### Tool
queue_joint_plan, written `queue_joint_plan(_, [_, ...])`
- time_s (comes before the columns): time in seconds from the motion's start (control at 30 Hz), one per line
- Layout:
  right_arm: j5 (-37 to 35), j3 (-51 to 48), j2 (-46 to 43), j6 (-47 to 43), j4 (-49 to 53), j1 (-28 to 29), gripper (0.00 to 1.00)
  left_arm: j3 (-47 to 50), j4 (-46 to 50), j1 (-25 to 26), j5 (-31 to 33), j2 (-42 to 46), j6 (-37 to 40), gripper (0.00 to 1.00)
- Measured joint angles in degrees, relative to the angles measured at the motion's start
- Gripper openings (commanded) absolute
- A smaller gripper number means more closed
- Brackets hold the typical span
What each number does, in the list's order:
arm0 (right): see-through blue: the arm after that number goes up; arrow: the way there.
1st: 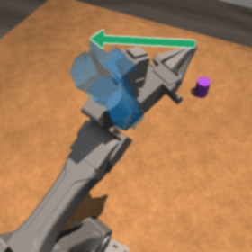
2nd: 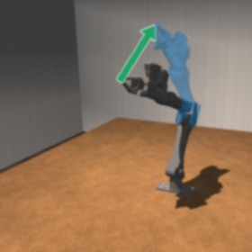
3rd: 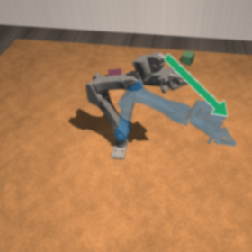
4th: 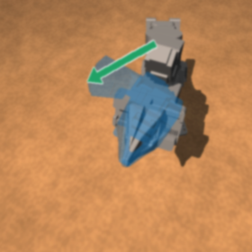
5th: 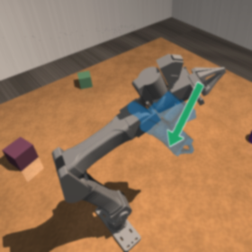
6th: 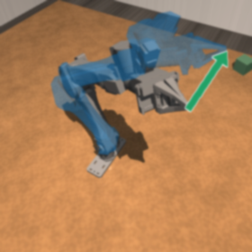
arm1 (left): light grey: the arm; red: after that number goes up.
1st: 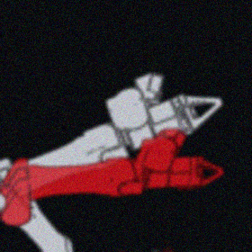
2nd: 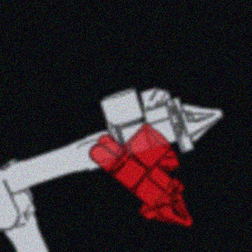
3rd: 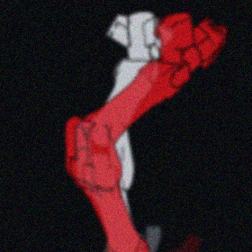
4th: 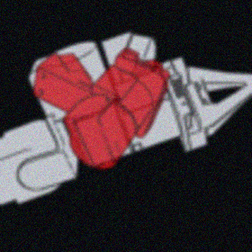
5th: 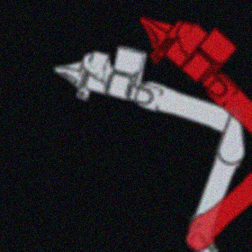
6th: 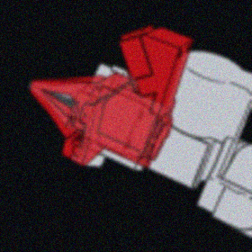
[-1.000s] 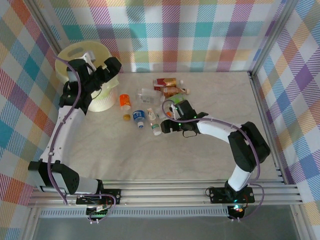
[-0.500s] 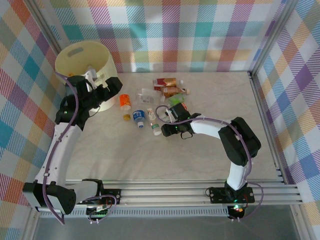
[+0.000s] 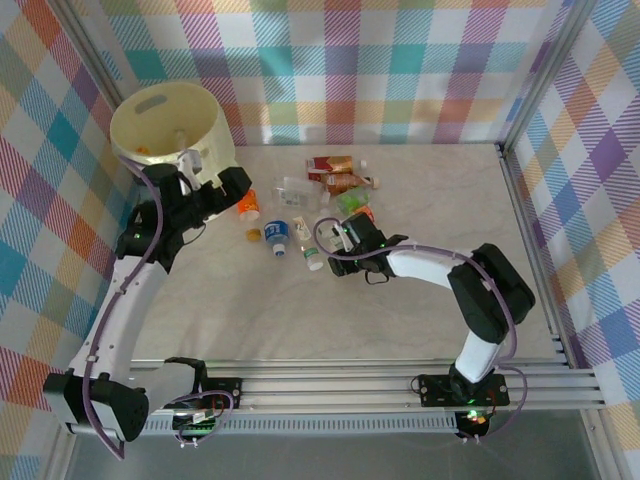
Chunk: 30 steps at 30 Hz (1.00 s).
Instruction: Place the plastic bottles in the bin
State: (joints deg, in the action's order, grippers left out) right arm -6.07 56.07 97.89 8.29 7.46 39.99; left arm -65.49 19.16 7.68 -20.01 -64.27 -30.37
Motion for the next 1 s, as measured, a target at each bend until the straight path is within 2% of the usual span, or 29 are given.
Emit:
queue_joint_plan(0.17, [-0.59, -2.16, -5.14, 0.33, -2.16, 1.11, 0.43, 0.39, -1.03, 3.56, 1.18, -1.18, 0.17, 1.00])
queue_joint_plan(0.43, [0.00, -6.16, -11.34, 4.20, -7.96, 1.31, 0.42, 0.42, -5.73, 8.94, 1.86, -9.09, -1.60, 1.00])
queue_joint_plan(0.73, [3.37, -8.90, -17.33, 6.43, -17.62, 1.31, 0.41, -0.98, -7.26, 14.99, -6.43, -18.16, -3.10, 1.00])
queue_joint_plan(1.0, [9.01, -8.90, -17.40, 9.03, -21.77, 1.31, 0.44, -2.58, -9.14, 19.39, -7.34, -20.09, -3.28, 0.98])
